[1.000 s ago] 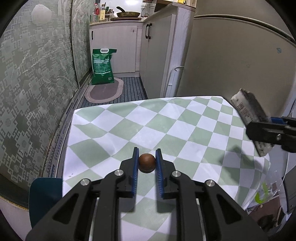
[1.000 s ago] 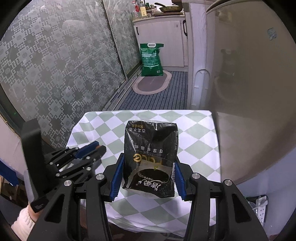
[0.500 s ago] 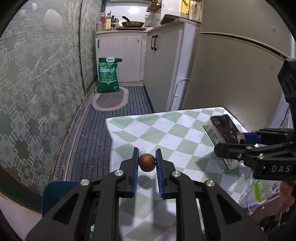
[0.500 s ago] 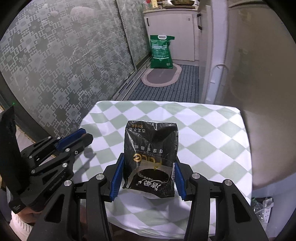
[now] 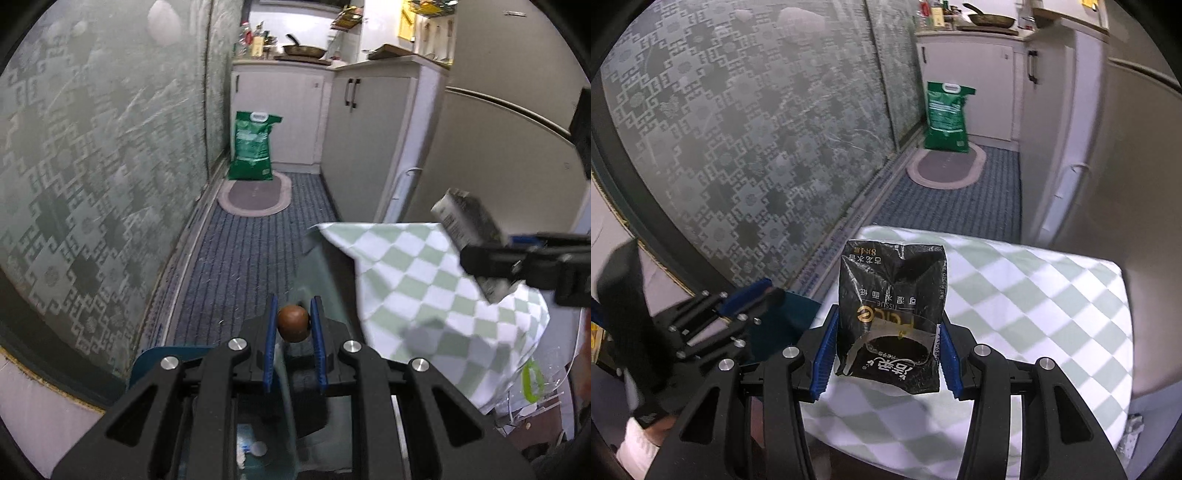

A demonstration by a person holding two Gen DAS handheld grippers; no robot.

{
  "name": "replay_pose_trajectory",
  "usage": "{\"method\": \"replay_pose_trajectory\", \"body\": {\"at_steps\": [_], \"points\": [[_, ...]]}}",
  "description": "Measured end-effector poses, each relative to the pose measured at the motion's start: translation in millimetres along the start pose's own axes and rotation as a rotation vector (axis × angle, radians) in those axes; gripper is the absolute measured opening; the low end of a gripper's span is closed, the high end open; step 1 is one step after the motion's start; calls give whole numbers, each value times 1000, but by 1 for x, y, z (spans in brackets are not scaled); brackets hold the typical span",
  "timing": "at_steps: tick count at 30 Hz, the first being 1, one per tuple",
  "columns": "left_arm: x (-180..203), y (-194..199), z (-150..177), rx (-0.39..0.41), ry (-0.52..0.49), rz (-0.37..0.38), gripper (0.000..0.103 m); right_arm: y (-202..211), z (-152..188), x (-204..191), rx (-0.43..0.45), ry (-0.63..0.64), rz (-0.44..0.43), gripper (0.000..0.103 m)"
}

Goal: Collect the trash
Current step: 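Carry the brown egg with the left tool down into the teal bin and release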

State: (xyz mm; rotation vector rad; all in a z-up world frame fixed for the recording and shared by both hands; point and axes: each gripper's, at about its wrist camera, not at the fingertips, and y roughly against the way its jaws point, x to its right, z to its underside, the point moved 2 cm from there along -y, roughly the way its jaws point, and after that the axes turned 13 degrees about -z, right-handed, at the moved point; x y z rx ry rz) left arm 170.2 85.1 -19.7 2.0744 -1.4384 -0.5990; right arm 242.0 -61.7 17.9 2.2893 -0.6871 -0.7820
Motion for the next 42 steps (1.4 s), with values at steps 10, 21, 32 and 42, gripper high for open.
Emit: {"method": "replay_pose_trajectory", "body": {"at_steps": [10,21,32,42], "points": [[-50,-6,17,-40,28,-26,19,-18,-5,-38,-18,45,-10,49],[-92,-27,55,-141,36,-61,19,-46,2,-74,-61,99,-46,49],[-102,-64,108,-322,41,-15,19,-93,13,-98,-145,133,-62,49],[-88,-84,141,-431,-18,36,20,-118,16,-107,-187,143,-58,49]]}}
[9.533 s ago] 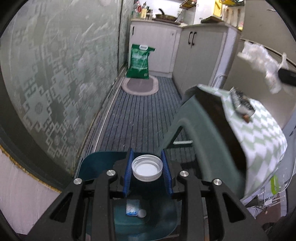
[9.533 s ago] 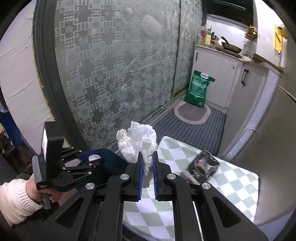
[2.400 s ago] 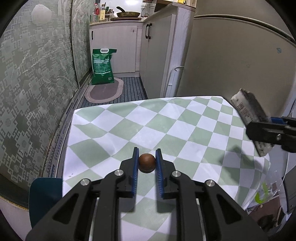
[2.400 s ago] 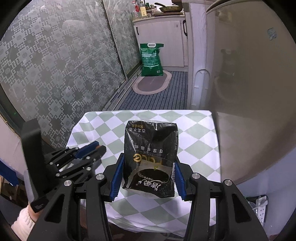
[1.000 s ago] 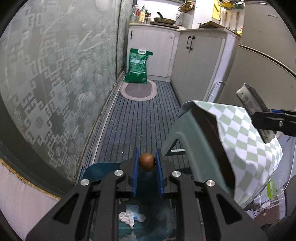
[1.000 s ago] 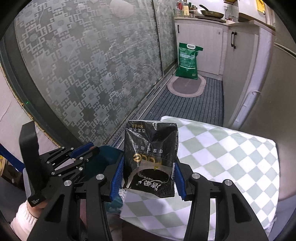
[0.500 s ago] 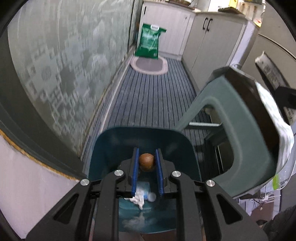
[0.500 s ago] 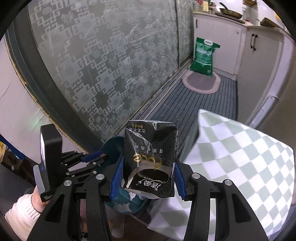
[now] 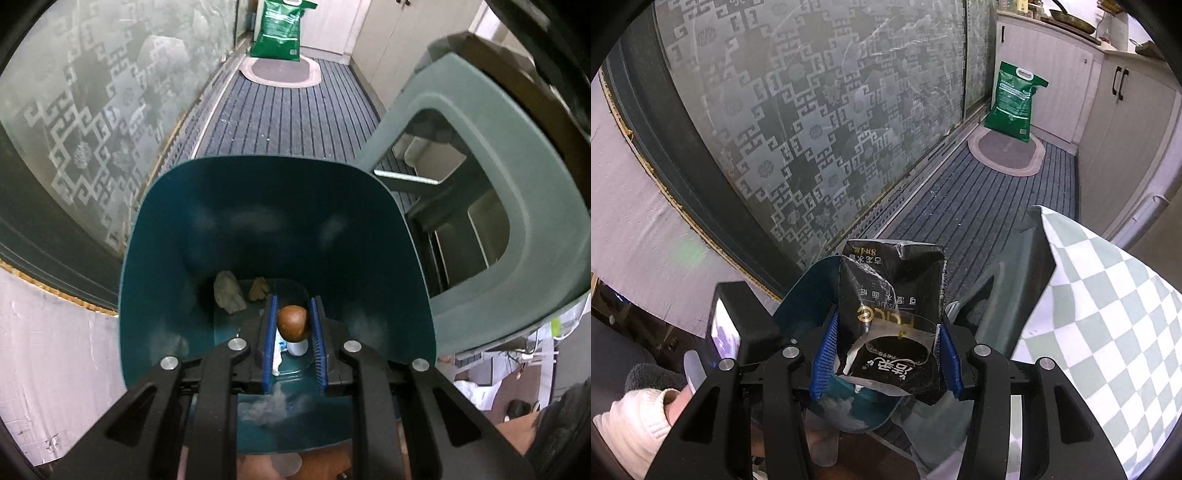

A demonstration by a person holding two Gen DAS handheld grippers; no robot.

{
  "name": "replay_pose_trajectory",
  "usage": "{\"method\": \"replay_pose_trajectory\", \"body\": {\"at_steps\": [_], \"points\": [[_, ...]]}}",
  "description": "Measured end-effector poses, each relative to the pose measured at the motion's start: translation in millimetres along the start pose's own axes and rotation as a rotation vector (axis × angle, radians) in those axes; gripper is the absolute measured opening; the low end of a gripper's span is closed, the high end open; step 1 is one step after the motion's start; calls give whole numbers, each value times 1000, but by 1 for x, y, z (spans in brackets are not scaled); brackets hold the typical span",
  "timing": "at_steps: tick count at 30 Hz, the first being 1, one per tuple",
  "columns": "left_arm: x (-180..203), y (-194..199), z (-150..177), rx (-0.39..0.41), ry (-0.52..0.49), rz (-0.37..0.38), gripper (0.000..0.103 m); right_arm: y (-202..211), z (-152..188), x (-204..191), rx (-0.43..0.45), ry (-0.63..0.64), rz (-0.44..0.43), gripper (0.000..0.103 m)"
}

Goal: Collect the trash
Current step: 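Carry the brown egg with the left tool down into the teal bin and release, then lower the right tool into the teal bin and release the black snack bag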

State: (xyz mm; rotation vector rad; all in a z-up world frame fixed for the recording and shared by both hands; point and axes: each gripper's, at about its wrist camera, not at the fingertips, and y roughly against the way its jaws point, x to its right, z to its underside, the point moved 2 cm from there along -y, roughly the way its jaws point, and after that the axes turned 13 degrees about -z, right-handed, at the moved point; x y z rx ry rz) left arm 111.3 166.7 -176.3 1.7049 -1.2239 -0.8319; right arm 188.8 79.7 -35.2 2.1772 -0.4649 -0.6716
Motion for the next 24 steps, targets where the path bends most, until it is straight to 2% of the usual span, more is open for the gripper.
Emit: {"method": "replay_pose_trajectory", "body": {"at_steps": [1,2,4,7,12,19,24], "points": [[0,-2,2,-9,-6,3,20,-2,0,-1,-3,1,0,49],[-1,-4,3,-12,-8,-2,27,-4,-1,-2,-6,1,-1,49],[-2,-5,4,-9,-8,-11,33,-9,-1,-4,-14,1,-3,49],[-8,-2,5,-7,-2,-17,33,-16,-2,-5,-27,1,-3,49],[-24,12,4,48,25,-41,33,-34,2,-5,-61,-5,3,49],[-52,56,-1,195,79,-67,33,-68,11,-9,-128,0,14,49],[-64,79,0,265,106,-75,26,-103,23,-13,-198,-6,13,49]]}}
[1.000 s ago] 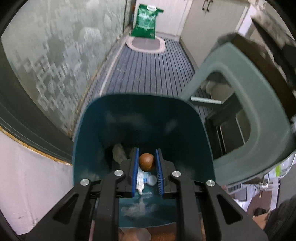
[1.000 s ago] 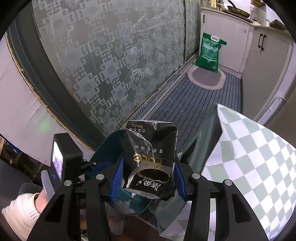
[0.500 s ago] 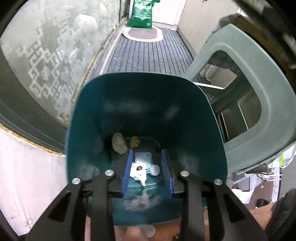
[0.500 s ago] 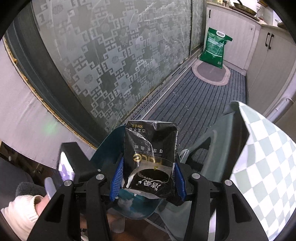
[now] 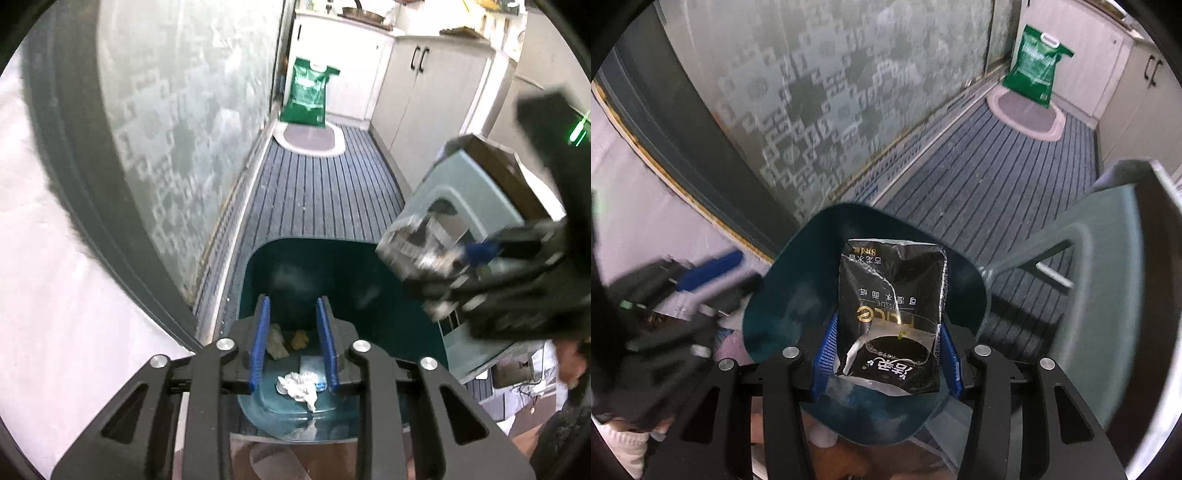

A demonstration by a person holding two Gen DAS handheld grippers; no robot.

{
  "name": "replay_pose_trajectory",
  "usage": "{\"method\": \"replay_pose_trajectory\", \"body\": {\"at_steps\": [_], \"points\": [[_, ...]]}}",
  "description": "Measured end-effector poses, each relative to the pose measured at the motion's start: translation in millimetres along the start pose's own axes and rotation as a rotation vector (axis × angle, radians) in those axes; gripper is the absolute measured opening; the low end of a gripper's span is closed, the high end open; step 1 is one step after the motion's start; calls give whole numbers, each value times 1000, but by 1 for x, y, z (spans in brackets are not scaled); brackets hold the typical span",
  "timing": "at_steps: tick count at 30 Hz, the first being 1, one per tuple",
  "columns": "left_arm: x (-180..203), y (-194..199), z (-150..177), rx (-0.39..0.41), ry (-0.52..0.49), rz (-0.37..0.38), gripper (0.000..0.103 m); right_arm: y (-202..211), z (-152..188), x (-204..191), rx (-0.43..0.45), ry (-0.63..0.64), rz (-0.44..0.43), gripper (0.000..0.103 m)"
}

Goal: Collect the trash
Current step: 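Lower the right tool into the teal bin and release the black snack bag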

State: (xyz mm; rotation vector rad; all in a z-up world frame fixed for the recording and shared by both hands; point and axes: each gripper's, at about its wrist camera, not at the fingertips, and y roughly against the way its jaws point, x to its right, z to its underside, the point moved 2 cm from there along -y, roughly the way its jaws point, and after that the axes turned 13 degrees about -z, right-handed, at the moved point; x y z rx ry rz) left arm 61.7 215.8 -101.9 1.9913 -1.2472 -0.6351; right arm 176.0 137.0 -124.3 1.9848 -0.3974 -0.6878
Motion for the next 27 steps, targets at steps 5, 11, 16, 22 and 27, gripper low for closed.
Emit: {"method": "replay_pose_trajectory", "body": {"at_steps": [5,11,16,22,27], "points": [[-5,14,-3,45,1,-2,23,-31,6,-4,-61,7,5,49],[-11,23,-6,83,-2,10,19,-63,18,1,-138,-4,16,50],[-13,34,-8,112,4,25,19,-88,27,5,-198,-10,33,50],[-13,42,-10,134,9,34,19,-100,32,10,-231,-11,67,70],[-12,42,-13,144,6,16,22,-96,39,8,-243,11,81,61]]}}
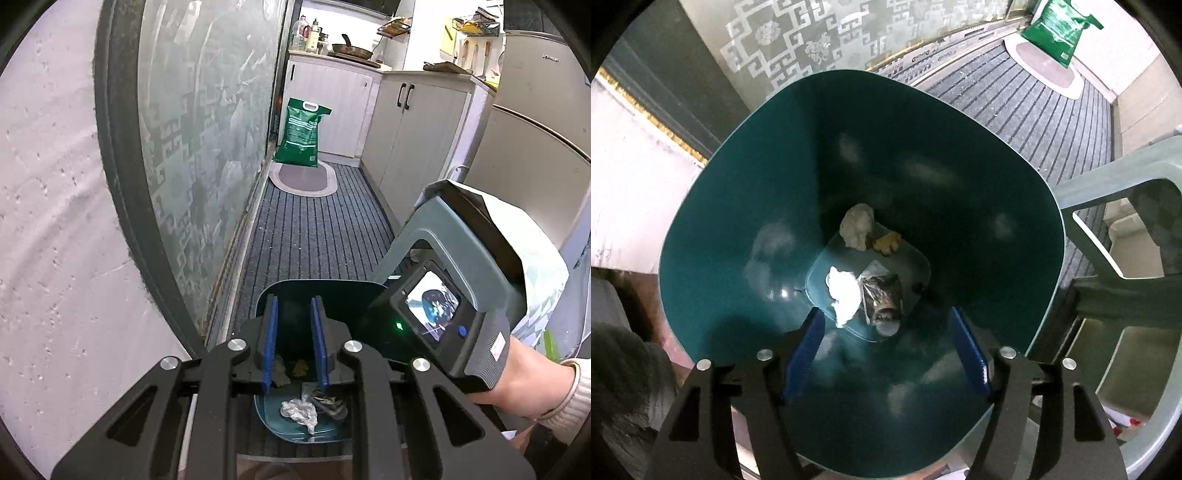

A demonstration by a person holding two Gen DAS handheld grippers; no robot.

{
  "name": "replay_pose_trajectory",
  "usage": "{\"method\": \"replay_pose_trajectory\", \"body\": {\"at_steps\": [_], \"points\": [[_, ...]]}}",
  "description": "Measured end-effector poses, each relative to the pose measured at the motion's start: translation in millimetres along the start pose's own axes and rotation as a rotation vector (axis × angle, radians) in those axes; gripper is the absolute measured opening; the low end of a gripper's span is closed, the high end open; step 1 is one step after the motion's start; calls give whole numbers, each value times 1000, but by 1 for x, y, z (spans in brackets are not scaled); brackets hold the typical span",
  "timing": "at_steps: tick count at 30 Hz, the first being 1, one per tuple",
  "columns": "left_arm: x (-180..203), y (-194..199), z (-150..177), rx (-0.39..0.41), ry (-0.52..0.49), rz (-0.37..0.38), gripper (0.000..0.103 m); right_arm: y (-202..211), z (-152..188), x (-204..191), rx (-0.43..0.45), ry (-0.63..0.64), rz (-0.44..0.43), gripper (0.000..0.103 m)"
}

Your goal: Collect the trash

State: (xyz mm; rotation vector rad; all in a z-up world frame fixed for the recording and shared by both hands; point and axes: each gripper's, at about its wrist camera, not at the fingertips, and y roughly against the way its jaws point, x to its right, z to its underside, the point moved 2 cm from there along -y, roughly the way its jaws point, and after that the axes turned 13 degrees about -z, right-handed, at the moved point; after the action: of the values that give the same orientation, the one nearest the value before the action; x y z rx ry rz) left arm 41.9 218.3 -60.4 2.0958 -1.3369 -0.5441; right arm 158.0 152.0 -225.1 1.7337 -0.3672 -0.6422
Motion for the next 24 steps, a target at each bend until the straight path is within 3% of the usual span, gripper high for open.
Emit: {"method": "replay_pose_trajectory", "body": {"at_steps": [3,7,16,21,24], "points": [[1,5,-1,17,-8,-17,22,6,4,-4,11,12,-7,49],[2,18,-6,53,-7,-30,27,28,3,-16,59,47,2,44],[8,45,-13,115,8,-54,36,132,23,-40,323,77,33,44],[13,55,-9,144,15,-57,42,194,55,-36,493,32,41,44],[18,62,0,151,13,-50,48,229,84,-27,602,-9,40,55]]}}
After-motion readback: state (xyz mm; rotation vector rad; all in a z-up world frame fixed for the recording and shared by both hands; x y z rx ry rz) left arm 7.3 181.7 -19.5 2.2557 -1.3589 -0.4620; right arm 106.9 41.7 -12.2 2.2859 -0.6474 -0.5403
